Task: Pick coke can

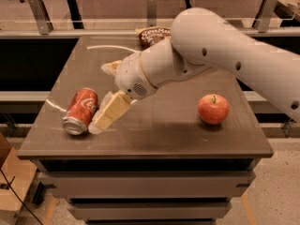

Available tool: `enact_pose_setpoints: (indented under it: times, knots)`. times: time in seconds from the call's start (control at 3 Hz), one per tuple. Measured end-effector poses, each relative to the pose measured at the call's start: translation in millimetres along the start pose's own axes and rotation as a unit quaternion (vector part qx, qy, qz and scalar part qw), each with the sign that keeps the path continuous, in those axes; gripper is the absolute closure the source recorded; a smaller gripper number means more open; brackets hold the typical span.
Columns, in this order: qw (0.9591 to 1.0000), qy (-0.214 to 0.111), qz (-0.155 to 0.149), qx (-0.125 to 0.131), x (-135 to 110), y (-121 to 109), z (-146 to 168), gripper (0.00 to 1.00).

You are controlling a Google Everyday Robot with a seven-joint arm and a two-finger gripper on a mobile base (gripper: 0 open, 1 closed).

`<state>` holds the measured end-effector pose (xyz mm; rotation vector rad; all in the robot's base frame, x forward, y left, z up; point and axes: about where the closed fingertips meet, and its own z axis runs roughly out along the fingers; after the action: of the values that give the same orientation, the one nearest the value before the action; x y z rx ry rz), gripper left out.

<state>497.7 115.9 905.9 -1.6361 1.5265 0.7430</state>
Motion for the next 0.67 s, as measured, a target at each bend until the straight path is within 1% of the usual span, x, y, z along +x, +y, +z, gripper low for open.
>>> enact_pose_setpoints:
  times: [0.33,0.67]
  knots:
    - [0.9991,-0.031,0.027,0.007,5,-10,23,0.0]
    - [0.9976,-0.051,0.046,0.001,10,-16,45,0.0]
